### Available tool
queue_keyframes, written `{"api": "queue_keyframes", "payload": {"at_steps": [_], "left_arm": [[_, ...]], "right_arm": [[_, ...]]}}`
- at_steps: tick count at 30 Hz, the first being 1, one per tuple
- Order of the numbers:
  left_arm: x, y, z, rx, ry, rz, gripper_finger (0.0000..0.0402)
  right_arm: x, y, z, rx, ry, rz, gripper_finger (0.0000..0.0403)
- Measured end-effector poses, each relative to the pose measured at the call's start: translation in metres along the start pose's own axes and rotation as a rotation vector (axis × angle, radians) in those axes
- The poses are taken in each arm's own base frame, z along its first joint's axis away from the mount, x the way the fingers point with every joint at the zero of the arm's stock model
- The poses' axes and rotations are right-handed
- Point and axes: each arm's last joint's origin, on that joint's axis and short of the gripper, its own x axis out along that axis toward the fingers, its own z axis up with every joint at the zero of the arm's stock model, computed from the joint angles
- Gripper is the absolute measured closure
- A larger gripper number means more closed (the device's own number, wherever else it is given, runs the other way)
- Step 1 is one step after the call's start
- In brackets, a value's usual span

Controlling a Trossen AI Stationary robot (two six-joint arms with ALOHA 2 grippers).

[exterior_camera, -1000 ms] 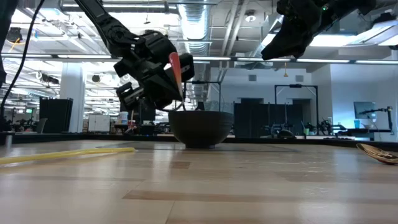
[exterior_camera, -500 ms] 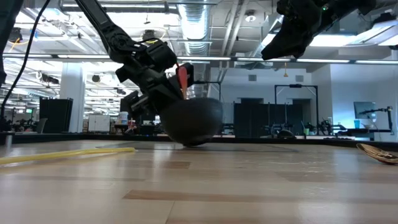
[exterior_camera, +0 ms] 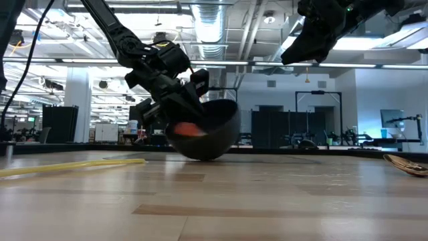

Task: Pick & Place Utensil
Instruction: Put the orange fork into the black bowl, then put the black bowl on the transparent silicone mat

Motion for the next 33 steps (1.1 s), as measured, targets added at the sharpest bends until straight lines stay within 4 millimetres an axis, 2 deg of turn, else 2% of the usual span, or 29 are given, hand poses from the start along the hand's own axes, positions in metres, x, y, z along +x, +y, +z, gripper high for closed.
{"api": "queue_keyframes", "payload": {"at_steps": [14, 19, 23, 28, 33], "left_arm": [[-0.004, -0.002, 0.007, 0.0, -0.097, -0.026, 0.0345], [-0.004, -0.005, 0.006, 0.098, -0.09, -0.052, 0.0345], [-0.004, -0.007, 0.005, 0.155, -0.077, -0.063, 0.0345], [-0.003, -0.007, 0.003, 0.219, -0.064, -0.06, 0.0346], [-0.001, -0.007, 0.001, 0.307, -0.04, -0.057, 0.0346]], "right_arm": [[0.0, 0.0, 0.0, 0.0, 0.0, 0.0, 0.0274], [0.009, 0.002, -0.001, -0.015, 0.009, -0.001, 0.0275], [0.035, 0.01, 0.005, -0.064, -0.071, 0.005, 0.0277], [0.082, 0.023, 0.011, -0.111, -0.237, 0.059, 0.0291], [0.118, 0.029, 0.013, -0.133, -0.15, 0.075, 0.0309]]}}
